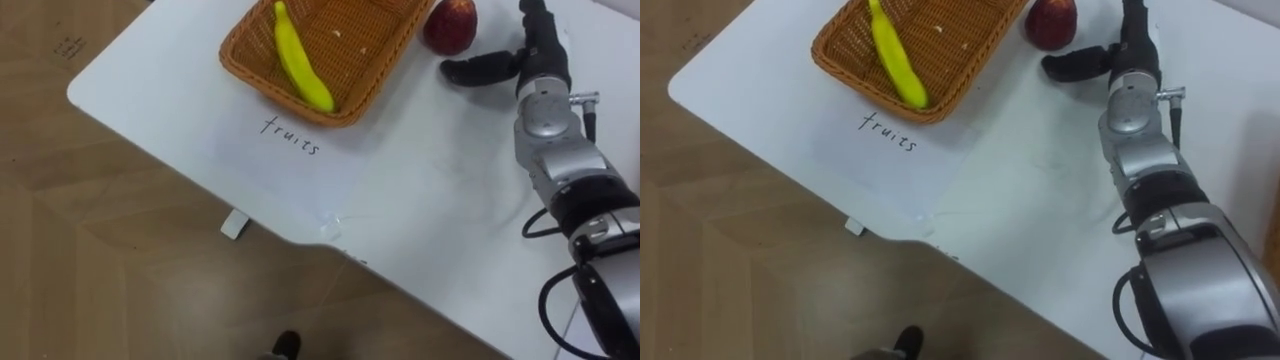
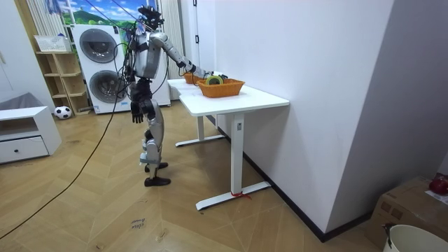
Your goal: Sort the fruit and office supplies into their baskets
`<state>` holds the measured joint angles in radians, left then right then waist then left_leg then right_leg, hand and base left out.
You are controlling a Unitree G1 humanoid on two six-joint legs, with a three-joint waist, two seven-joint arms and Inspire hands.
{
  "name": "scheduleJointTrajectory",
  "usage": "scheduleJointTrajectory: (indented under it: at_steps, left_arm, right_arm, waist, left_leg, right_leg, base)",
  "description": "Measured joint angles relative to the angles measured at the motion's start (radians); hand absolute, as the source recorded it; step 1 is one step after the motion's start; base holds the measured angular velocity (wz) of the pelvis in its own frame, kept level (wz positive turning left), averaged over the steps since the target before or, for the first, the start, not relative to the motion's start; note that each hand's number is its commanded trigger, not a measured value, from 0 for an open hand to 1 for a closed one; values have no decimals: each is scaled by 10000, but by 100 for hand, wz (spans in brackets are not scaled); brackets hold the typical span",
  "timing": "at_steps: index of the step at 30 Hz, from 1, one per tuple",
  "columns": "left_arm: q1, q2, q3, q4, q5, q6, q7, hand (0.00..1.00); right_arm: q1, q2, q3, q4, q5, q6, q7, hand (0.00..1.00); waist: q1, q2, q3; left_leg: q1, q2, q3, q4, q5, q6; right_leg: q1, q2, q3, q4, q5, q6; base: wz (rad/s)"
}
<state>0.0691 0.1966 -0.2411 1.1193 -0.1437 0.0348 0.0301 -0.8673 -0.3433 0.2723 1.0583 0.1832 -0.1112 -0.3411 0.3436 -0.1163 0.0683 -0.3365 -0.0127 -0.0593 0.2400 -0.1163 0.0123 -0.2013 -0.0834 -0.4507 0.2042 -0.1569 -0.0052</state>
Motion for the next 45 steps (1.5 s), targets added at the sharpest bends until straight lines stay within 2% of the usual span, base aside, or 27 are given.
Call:
scheduleJointTrajectory:
  at_steps: [4, 9, 16, 24, 45]
  left_arm:
    - [-3, -10, 3, 9, -8, -4, -13, 0]
    - [-48, -4, -51, 92, -8, -18, -31, 0]
    - [-240, -3, -92, 415, -6, -30, -27, 0]
    - [-357, 23, -95, 418, -6, -192, -36, 0]
    - [-356, 54, -105, 426, -7, -195, -208, 0]
  right_arm:
    - [-37, 1, 1, -1, -17, 1, -72, 0]
    - [-169, 5, 3, -1, -286, 20, -133, 0]
    - [-219, 42, 11, -4, -796, 11, -321, 0]
    - [-248, 437, 130, -3, -804, 14, -261, 0]
    - [-391, 441, 193, -2, -802, 12, -270, 0]
  waist:
    - [37, -16, 7]
    - [118, -120, 67]
    - [181, -131, 72]
    - [202, -154, 90]
    - [231, -145, 97]
  left_leg:
    - [-38, 0, 1, -12, 12, -5]
    - [-98, 2, -5, -9, 36, -23]
    - [-219, 14, -16, 112, 38, -23]
    - [-267, 31, -28, 173, 51, -1]
    - [-424, 25, -78, 191, 55, 0]
  right_leg:
    - [-63, 1, 16, 18, 3, -6]
    - [-139, 26, 52, 23, 13, -22]
    - [-221, -9, 54, 89, 13, -22]
    - [-284, -37, 21, 196, 19, -32]
    - [-428, -31, -14, 200, 30, -51]
  base:
    - [-1]
    - [-1]
    - [0]
    - [-1]
    - [0]
